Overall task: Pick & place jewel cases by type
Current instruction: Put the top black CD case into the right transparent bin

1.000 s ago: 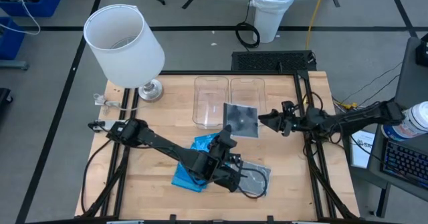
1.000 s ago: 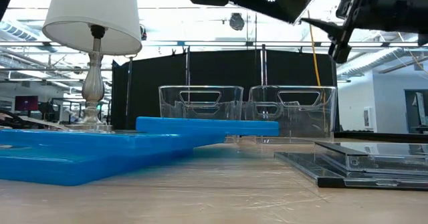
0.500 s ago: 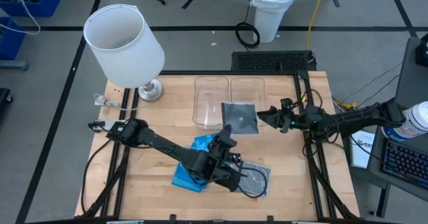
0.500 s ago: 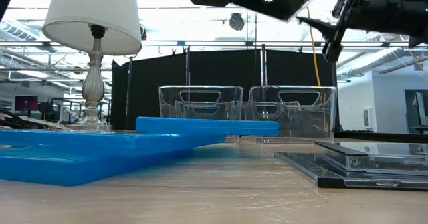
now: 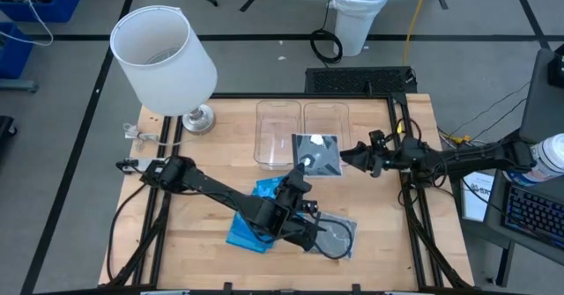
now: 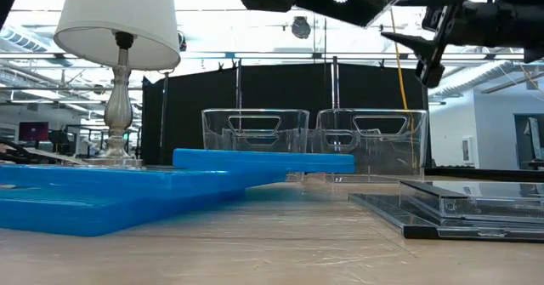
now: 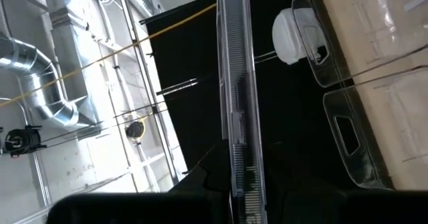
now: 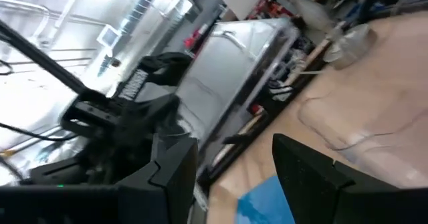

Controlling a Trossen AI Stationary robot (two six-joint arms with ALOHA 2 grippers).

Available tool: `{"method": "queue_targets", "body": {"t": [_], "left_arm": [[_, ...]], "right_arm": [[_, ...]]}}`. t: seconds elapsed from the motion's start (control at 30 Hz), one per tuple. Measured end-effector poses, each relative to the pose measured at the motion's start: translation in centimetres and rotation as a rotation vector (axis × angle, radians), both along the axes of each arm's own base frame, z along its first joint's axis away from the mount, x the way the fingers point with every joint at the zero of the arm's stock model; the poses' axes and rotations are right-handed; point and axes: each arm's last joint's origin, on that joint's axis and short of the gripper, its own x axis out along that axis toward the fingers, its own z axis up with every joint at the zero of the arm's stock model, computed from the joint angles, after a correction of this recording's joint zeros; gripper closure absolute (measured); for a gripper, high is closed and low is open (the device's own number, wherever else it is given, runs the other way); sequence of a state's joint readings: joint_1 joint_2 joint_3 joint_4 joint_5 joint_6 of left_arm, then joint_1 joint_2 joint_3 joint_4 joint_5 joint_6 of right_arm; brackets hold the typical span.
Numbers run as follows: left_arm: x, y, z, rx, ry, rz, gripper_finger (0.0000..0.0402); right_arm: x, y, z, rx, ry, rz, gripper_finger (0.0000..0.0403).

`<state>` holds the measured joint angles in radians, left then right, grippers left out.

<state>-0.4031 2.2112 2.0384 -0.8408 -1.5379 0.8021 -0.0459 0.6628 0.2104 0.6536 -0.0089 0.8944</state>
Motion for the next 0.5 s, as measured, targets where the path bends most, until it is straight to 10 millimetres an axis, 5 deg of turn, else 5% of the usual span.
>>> {"method": "queue_targets", "body": {"t": [0.5], "left_arm": [[0.4, 1.3, 0.0, 0.002, 0.004, 0.029, 0.036]], "right_arm": [[0.2, 0.0, 0.1, 0.062, -0.017, 0.006, 0.0218]]}}
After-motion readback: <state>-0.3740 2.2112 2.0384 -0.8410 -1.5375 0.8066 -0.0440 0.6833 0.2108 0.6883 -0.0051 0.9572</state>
